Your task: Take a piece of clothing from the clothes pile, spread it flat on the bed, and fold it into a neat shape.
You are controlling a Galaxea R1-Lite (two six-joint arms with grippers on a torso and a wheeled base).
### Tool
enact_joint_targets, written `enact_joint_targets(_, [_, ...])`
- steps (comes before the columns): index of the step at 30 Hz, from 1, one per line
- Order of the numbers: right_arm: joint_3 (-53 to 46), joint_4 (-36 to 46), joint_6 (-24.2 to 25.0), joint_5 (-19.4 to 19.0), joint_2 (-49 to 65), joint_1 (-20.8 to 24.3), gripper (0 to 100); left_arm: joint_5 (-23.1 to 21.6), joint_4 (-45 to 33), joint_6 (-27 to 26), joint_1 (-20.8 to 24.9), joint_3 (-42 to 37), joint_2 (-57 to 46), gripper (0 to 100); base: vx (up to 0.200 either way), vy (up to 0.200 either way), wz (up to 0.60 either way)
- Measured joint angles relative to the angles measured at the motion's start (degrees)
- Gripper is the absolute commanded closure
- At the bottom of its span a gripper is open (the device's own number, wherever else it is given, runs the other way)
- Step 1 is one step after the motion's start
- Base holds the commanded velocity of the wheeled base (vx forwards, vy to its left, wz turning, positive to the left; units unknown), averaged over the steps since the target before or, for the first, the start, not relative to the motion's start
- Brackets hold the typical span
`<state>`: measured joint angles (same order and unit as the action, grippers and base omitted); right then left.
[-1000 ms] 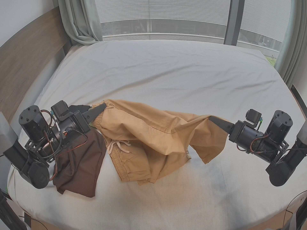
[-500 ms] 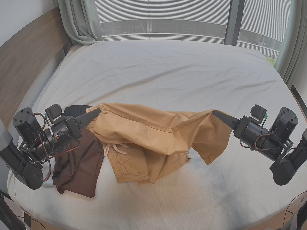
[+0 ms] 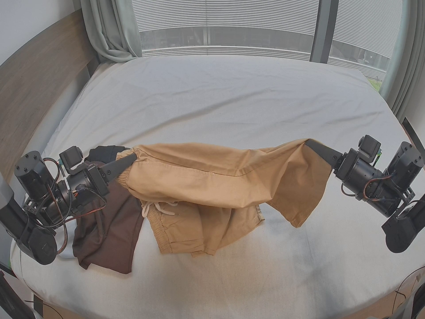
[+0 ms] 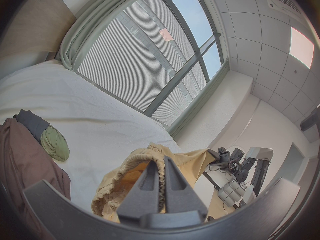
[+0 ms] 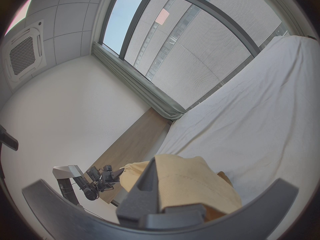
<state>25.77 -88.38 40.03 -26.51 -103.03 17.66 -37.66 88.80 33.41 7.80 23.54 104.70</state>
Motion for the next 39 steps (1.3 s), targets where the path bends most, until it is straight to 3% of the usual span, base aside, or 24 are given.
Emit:
enact_joint_targets(8, [0.1, 0.0, 0.1, 0.0, 0.9, -1.0, 100, -3.2, 0.0, -4.0, -2.3, -0.4, 0.1, 100, 0.000, 0.000, 0.00])
enact_joint_targets(39, [2.2, 0.0, 0.4, -0.5, -1.5, -7.2, 100, -2.9, -0.1, -3.8, -4.9, 1.1, 0.3, 100, 0.000, 0.000, 0.00])
